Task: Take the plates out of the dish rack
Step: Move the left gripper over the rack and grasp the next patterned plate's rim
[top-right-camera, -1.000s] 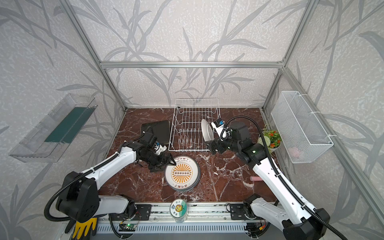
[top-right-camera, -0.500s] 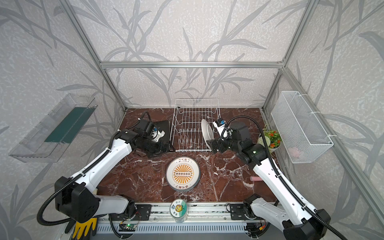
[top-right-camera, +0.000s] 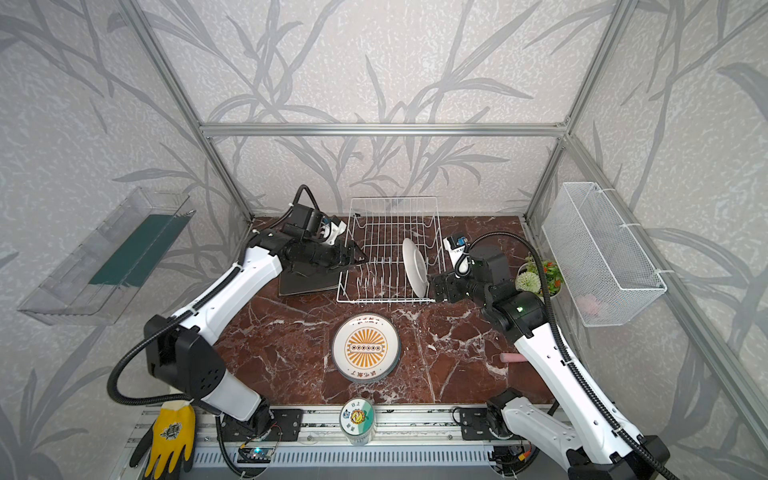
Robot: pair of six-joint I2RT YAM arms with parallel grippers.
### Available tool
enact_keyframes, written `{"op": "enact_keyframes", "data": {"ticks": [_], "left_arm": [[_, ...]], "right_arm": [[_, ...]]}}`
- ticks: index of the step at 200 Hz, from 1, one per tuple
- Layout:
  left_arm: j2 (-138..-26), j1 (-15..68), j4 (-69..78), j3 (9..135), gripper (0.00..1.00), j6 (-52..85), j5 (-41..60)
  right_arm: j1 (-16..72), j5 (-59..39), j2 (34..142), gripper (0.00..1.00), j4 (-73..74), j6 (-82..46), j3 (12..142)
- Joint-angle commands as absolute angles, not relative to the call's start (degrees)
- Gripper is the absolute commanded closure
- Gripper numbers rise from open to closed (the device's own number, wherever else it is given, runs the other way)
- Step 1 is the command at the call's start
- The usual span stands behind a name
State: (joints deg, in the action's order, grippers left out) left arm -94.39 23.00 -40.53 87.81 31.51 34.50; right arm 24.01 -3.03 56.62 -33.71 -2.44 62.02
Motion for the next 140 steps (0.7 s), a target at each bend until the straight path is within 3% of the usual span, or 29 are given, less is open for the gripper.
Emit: {"op": "enact_keyframes", "data": {"ticks": [1,35,99,140], "left_arm": [[-99.28,26.32,-33.71,93.8,0.16,35.4,37.14],[-109.92,30.87,-36.19,103.8,0.19,33.64,36.2],[-121.36,32.96,-35.22,111.82,0.33,37.67,37.79],[-122.78,33.45,-33.6,111.73,0.57,40.44,36.32]], "right_arm": [[23.14,-2.62,56.89,0.01,-35.88,-5.1,63.21],[22.35,-2.72,57.33,0.01,-36.62,-6.14,63.6],[20.79,-3.29,55.75,0.01,-36.01,-5.72,62.22],[20.13,-3.86,55.34,0.01,-35.2,-5.7,61.43]]}}
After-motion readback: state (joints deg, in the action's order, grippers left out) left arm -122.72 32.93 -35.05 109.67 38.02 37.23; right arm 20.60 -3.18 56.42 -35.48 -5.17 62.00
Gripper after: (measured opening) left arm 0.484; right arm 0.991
